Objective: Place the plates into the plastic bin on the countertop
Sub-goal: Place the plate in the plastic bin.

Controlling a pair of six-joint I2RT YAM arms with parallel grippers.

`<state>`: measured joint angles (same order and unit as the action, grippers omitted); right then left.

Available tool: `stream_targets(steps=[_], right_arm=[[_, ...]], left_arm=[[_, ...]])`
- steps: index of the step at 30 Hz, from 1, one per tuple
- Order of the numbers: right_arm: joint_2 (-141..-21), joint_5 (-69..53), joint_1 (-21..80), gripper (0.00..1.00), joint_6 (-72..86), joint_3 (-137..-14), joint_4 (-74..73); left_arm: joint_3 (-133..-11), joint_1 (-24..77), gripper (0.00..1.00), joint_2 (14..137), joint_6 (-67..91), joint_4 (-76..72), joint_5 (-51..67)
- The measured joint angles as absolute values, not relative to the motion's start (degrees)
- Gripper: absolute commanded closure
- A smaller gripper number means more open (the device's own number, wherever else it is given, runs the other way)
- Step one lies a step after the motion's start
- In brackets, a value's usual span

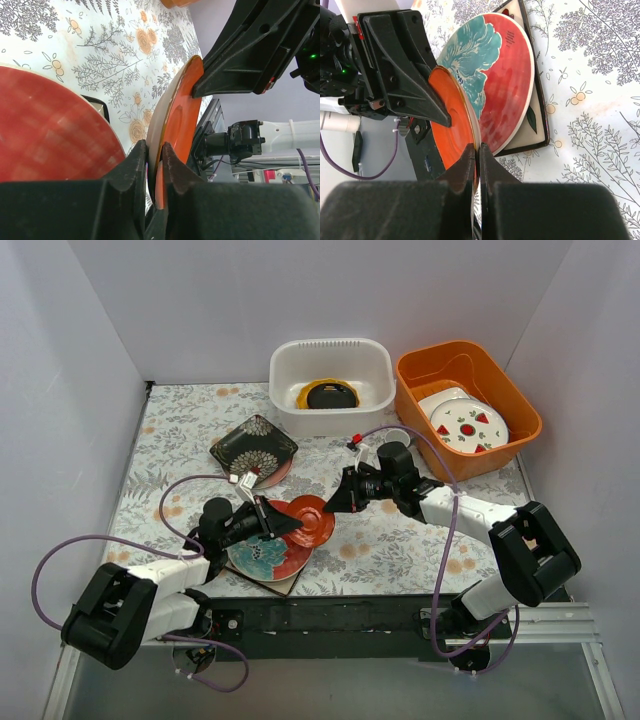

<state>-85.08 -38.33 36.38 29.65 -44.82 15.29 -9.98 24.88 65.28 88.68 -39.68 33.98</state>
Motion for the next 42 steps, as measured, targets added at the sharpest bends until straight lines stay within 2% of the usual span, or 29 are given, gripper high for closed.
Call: stream_targets(steps=[6, 11, 14, 15, 17, 18, 21, 25, 29, 42], right_arm=[[-85.08, -38.24, 36.58, 0.99, 29.63, -44.62, 15.88], [-85.38, -39.55, 36.99, 0.86, 29.82, -44.64, 18.46], [-86.15, -40.47, 37.34, 0.7, 30.15, -44.91, 19.68], [-86.52, -40.62, 37.6, 0.55, 30.33, -44.97, 19.94], [-87.22, -40.95, 38.15, 0.42, 30.59, -45.21, 19.99], [-87.59, -40.91, 38.41, 0.31, 30.46, -45.34, 19.99], [-87.92, -40.36, 38.98, 0.2, 29.76, -45.47, 19.4], [-87.85, -39.0, 39.09, 0.15, 28.36, -45.74, 19.0], [-86.96, -36.99, 39.09, 0.11, 27.73, -45.67, 17.58], [-72.64, -28.08, 38.59, 0.07, 26.76, -38.35, 14.48]], left_arm=[[-9.96, 24.97, 1.0, 63.13, 88.55, -37.65, 33.39], [-9.8, 25.1, 1.0, 56.07, 87.39, -31.77, 31.11], [-9.67, 25.36, 1.0, 51.53, 86.61, -27.75, 29.45], [-9.67, 25.47, 1.0, 49.84, 86.32, -26.44, 28.95], [-9.63, 25.71, 1.0, 46.02, 86.02, -23.57, 27.79], [-9.58, 25.74, 1.0, 44.1, 85.89, -22.15, 27.31], [-9.54, 25.89, 1.0, 38.5, 85.52, -17.5, 25.56], [-9.47, 26.0, 1.0, 33.43, 85.01, -12.6, 22.87], [-9.47, 26.0, 1.0, 33.45, 84.68, -10.41, 21.12], [-12.95, 26.0, 1.0, 51.03, 81.58, -14.2, 20.64]])
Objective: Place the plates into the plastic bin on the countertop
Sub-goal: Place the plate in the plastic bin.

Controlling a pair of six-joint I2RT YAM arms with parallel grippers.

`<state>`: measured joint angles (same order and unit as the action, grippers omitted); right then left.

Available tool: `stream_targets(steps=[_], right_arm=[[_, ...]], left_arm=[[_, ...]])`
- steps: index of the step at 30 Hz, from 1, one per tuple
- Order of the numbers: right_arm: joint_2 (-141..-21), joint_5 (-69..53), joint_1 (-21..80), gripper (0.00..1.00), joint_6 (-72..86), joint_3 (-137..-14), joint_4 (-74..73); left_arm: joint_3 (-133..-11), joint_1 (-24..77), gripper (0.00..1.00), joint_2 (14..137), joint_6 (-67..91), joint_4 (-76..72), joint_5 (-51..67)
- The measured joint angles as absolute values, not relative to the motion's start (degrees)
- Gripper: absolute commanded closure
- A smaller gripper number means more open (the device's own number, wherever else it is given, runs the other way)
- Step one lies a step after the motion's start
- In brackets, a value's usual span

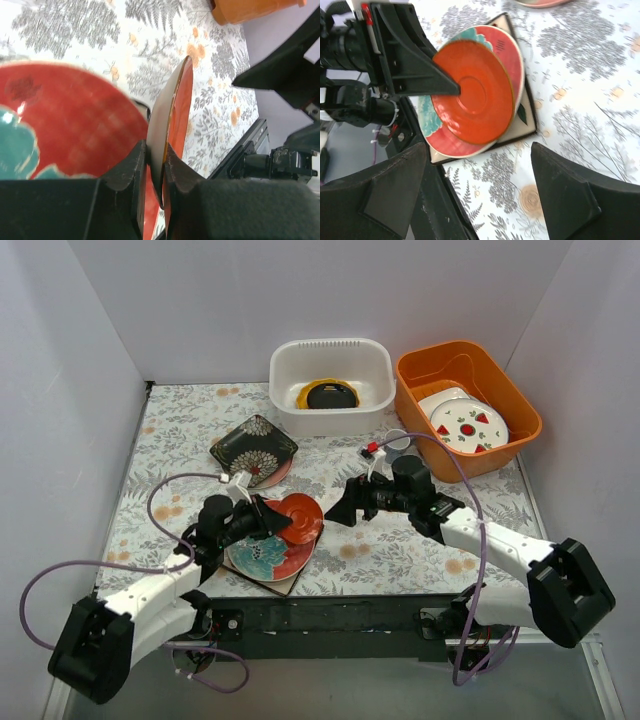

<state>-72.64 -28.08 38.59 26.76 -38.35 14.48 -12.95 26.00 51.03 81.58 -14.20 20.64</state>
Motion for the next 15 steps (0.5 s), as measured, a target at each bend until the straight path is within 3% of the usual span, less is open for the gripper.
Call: stream_targets(steps=[15], right_arm=[[-59.75, -19.05, 35.97, 0.06, 26.57, -32.21, 4.95]], left_arm=[[-41.5, 26.11, 1.0, 87.09, 77.73, -23.79, 26.0]])
